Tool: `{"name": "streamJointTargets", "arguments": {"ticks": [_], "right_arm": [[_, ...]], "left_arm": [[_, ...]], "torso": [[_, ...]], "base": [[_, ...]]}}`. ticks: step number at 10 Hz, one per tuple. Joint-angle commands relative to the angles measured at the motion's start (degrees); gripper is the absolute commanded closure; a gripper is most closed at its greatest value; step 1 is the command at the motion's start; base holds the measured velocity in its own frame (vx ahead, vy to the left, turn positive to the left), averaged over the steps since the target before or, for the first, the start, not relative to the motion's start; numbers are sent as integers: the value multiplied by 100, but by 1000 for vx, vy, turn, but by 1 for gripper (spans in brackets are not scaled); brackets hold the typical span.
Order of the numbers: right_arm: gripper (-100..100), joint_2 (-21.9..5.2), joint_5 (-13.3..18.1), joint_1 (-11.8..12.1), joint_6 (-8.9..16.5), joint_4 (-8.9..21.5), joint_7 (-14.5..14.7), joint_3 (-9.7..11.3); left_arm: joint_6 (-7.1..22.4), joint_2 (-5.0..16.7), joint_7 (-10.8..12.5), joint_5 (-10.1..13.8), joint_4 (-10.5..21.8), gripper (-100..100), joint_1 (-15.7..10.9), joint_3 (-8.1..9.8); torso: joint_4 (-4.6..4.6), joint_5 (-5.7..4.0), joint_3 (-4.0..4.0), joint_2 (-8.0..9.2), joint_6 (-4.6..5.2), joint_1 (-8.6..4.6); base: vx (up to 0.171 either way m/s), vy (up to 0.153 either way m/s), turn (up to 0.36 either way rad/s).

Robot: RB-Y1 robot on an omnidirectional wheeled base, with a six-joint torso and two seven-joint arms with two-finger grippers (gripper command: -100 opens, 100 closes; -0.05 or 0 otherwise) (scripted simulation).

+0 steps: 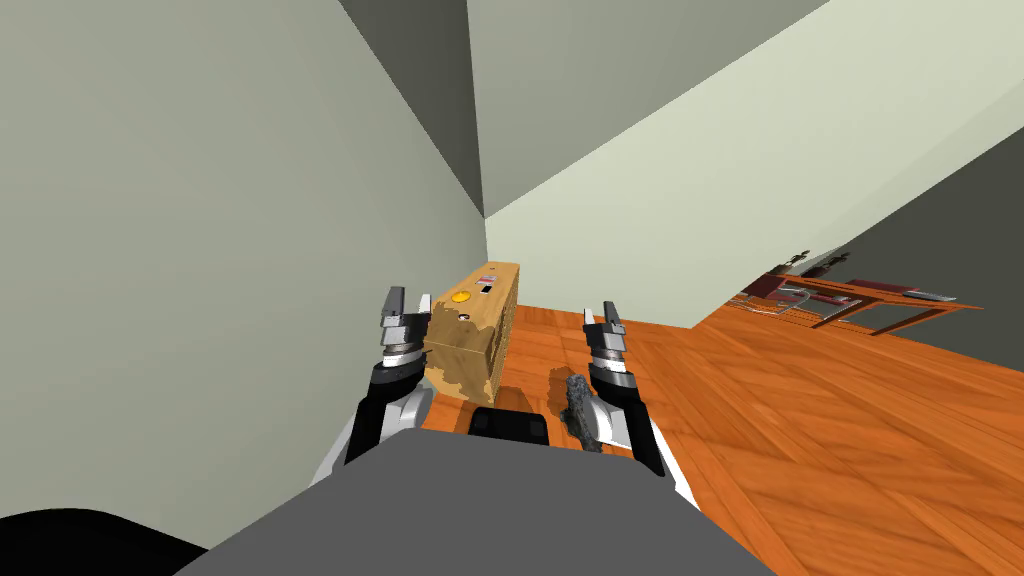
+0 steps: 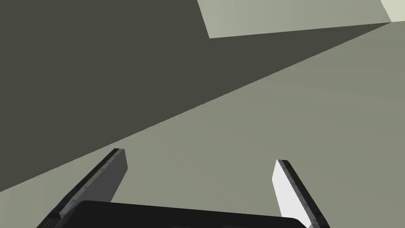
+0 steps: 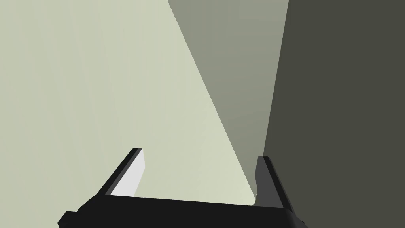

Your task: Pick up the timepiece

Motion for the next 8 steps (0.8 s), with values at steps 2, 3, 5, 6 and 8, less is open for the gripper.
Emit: {"name": "streamJointTargets", "arguments": {"ticks": [2, 3, 5, 6, 8], "right_arm": [[0, 0, 0, 0, 0, 0, 0, 0], [0, 0, 0, 0, 0, 0, 0, 0], [0, 1, 0, 0, 0, 0, 0, 1], [0, 1, 0, 0, 0, 0, 0, 1], [0, 1, 0, 0, 0, 0, 0, 1]], "left_arm": [[186, 326, 30, 64, 12, -100, -25, 123], [310, 473, 50, 106, 20, -100, -39, 203], [642, 765, 105, 220, 40, -100, -76, 413], [787, 906, 139, 290, 54, -100, -100, 539], [1056, 1044, 177, 369, 70, -100, -126, 677]], "torso": [[0, -1, 1, 1, 0, -4], [1, -2, 3, 5, 0, -10], [1, -4, 3, 5, 0, -17], [1, -4, 4, 7, 0, -19], [2, -5, 6, 9, 0, -20]], "base": [[-10, -26, -9], [-20, -49, -6], [-17, -56, -11], [-37, -75, -19], [-16, -48, -7]]}}
